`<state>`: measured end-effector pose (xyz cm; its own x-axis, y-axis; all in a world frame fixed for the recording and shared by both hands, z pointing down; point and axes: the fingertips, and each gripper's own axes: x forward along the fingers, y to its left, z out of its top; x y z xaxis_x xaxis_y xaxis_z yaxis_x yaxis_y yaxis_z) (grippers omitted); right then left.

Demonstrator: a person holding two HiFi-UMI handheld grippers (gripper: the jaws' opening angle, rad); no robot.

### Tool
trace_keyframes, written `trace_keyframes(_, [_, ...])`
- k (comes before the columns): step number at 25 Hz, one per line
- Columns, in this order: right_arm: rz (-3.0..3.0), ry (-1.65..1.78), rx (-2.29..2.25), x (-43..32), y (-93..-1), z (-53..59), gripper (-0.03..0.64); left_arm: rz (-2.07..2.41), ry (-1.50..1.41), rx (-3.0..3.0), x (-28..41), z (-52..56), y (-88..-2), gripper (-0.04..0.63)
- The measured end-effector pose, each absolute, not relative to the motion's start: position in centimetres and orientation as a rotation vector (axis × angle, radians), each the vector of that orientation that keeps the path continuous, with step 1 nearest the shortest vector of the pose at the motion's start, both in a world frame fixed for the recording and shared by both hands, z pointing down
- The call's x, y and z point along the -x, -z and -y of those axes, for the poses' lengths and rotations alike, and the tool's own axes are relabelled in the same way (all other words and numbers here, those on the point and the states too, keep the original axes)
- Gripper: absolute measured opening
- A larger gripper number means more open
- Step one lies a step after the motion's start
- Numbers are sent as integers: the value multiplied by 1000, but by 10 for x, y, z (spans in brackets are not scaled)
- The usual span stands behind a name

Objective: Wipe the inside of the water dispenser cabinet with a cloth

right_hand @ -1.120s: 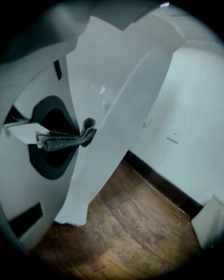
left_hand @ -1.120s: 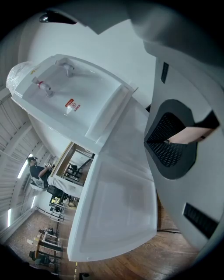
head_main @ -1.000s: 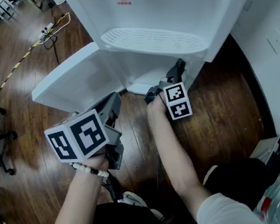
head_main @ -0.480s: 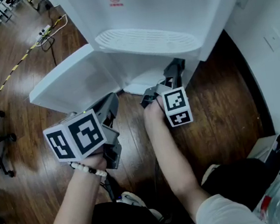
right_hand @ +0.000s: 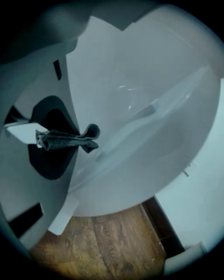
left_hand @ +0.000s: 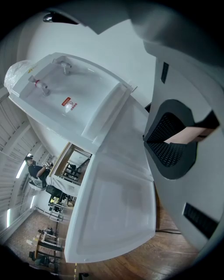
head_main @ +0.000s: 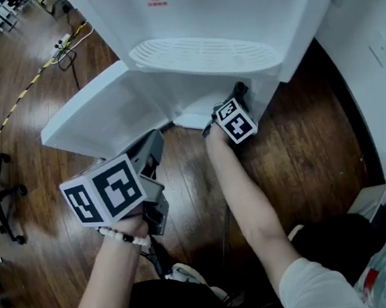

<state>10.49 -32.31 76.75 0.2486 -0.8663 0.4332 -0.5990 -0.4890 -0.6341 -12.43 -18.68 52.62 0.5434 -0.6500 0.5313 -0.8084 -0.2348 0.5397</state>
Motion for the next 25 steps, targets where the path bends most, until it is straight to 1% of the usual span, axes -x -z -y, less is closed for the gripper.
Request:
trace_keyframes(3, [-1401, 1157, 2255, -103, -772, 341, 43, 1189, -249, -1958, 129, 187, -528, -6])
trace_keyframes(7, [-1611, 1181, 2295, -82, -764, 375, 43, 1196, -255, -1947, 132, 187, -532, -6])
trace_keyframes(11, [-1752, 1249, 2241, -54, -769, 393, 43, 1207, -253, -1942, 135, 189, -533, -6])
trace_keyframes(15, [-1871, 1244, 2218, -27, -769, 403, 43, 1208, -260, -1939, 135, 188, -534, -6])
trace_keyframes(25, [-2093, 1169, 2146, 8, -760, 425, 43, 1214, -266, -1938, 140, 186, -533, -6])
